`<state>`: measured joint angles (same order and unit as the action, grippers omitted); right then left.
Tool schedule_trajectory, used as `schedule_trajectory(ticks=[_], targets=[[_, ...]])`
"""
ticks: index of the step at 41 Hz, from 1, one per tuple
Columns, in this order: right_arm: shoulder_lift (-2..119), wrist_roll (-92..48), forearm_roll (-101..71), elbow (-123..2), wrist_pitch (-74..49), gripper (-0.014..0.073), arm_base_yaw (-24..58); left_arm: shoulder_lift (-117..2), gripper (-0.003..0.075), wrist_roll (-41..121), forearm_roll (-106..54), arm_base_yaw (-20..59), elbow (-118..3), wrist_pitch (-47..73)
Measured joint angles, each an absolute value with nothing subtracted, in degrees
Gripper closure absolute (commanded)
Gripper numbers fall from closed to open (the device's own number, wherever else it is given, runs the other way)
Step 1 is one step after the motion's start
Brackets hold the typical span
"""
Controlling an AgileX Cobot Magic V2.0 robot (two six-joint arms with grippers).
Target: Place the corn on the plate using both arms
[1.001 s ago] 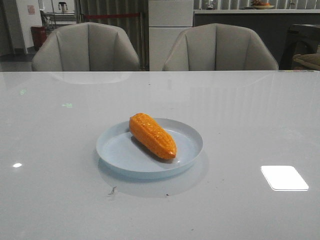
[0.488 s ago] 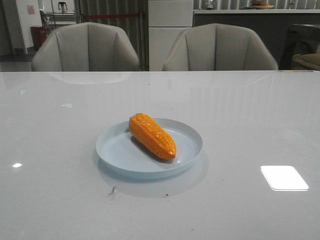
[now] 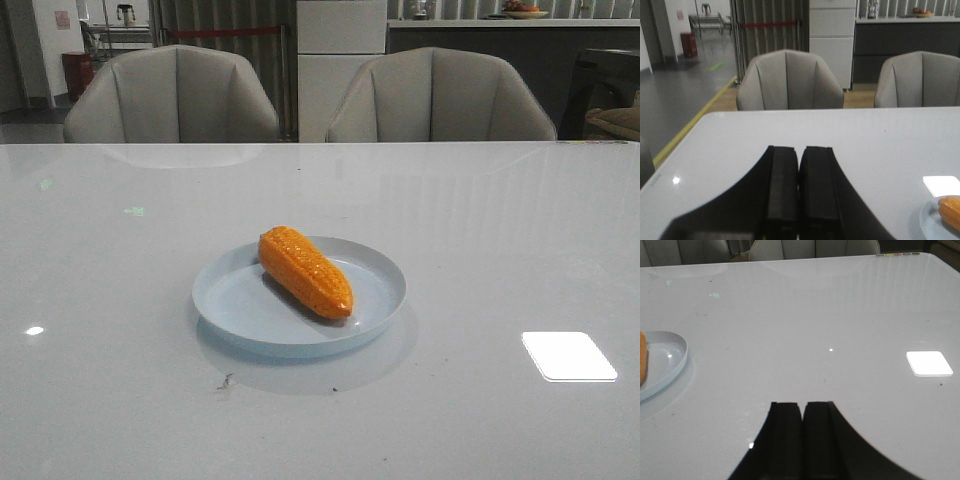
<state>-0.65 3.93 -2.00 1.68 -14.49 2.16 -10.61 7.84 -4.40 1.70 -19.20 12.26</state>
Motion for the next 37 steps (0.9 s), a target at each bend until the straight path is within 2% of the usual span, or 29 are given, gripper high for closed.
schedule_trajectory(ticks=[7,19,37], targets=[[-0.6,3.9,-2.0,1.7,-14.7,0.0542,2.2,-0.2,0.0631,7.8,-3.4,1.7,-11.9,9.2],[-0.6,3.9,-2.0,1.7,-14.7,0.0542,2.2,0.3,0.0631,7.8,-3.2,1.7,0.0,2.3],[-0.6,3.9,-2.0,1.7,-14.7,0.0542,2.2,0.3,0.0631,7.8,-3.2,1.7,0.3,1.2]])
